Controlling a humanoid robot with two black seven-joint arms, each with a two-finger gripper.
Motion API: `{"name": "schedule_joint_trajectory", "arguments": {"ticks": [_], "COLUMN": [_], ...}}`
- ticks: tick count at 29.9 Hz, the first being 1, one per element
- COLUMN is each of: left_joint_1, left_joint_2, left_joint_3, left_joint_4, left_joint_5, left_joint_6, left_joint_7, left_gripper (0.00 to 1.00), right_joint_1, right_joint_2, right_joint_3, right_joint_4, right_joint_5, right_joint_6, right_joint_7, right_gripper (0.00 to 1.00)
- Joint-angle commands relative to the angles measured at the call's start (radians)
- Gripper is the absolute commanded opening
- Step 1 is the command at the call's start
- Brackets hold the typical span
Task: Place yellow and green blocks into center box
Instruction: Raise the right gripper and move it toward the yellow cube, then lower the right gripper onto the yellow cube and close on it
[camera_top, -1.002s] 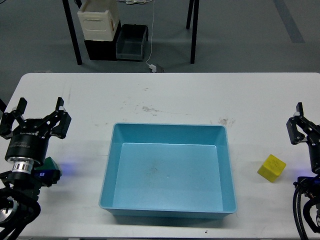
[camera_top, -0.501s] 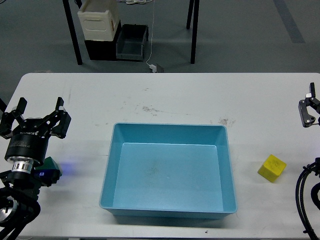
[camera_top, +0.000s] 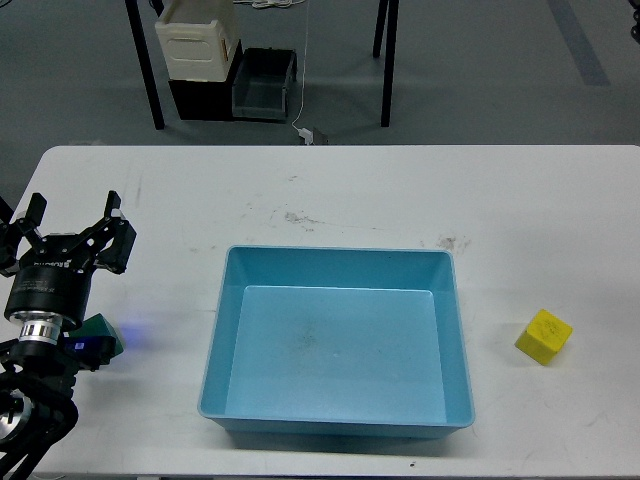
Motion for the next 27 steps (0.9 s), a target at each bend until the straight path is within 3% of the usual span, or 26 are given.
{"name": "schedule_joint_trajectory", "arguments": {"ticks": [1,2,7,11,18,27], "left_joint_1": [0.001,0.001,-0.001,-0.001,-0.002,-0.001], "left_joint_2": [0.000,0.000,0.000,0.000,-0.006,-0.005], "left_joint_3": [0.000,0.000,-0.001,0.000,-0.001,-0.001], "left_joint_4": [0.001,0.003,0.005,0.005,0.014,0.024], "left_joint_5": [0.000,0.000,0.000,0.000,0.000,0.000], "left_joint_6": [0.000,0.000,0.000,0.001,0.000,-0.005], "left_joint_7": [0.000,0.000,0.000,0.000,0.000,0.000], "left_gripper": [1.00,1.00,1.00,1.00,1.00,1.00], "right_joint_1": [0.109,0.144,0.281,0.399,0.416,0.416], "right_joint_2": [-0.116,-0.147,-0.312,-0.437,-0.532,-0.529], "right_joint_3": [-0.225,-0.283,-0.523,-0.662,-0.807,-1.049], "right_joint_4": [0.000,0.002,0.029,0.088,0.206,0.226], "right_joint_5": [-0.225,-0.289,-0.423,-0.512,-0.696,-0.781], "right_joint_6": [0.003,0.003,0.017,0.095,0.108,0.112], "right_joint_7": [0.197,0.219,0.219,0.219,0.219,0.219], "right_gripper": [0.98,0.98,0.98,0.98,0.98,1.00]}}
